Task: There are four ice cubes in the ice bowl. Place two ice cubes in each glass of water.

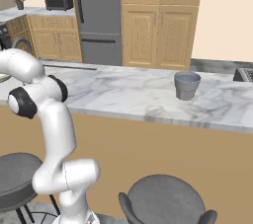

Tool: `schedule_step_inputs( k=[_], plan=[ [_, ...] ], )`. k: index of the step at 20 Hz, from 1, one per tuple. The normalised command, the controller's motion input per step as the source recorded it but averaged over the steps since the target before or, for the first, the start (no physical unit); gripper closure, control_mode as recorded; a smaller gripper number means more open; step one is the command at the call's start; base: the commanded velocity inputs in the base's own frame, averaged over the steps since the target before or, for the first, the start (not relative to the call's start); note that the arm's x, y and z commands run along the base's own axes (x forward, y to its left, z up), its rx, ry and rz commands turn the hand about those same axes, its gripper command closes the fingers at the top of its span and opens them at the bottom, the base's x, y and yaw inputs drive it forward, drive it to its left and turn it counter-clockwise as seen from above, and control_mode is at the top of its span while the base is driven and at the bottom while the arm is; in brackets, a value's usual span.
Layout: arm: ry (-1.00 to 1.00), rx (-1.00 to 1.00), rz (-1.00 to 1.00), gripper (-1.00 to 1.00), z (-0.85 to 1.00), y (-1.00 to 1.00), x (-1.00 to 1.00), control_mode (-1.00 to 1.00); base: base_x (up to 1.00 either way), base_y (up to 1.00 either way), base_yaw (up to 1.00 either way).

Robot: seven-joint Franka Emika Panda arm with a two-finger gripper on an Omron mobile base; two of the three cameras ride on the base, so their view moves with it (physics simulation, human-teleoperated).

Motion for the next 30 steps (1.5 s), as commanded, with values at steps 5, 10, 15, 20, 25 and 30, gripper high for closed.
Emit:
schedule_step_inputs(
  k=[5, 10, 15, 20, 25, 30],
  plan=[
    [0.00, 0.01, 0.00, -1.00, -0.12, 0.00, 0.26, -1.00, 0.00, 0.00, 0.00],
    [0.00, 0.05, 0.00, -1.00, -0.14, 0.13, 0.18, -1.00, 0.00, 0.00, 0.00],
    [0.01, 0.02, 0.00, -1.00, -0.13, 0.30, 0.05, -1.00, 0.00, 0.00, 0.00],
    [0.01, 0.00, 0.00, -1.00, -0.21, 0.21, 0.14, -1.00, 0.00, 0.00, 0.00],
    [0.00, 0.00, 0.00, -1.00, -0.15, 0.01, 0.25, -1.00, 0.00, 0.00, 0.00],
    [0.00, 0.00, 0.00, -1.00, -0.16, 0.01, 0.28, -1.00, 0.00, 0.00, 0.00]
  ],
)
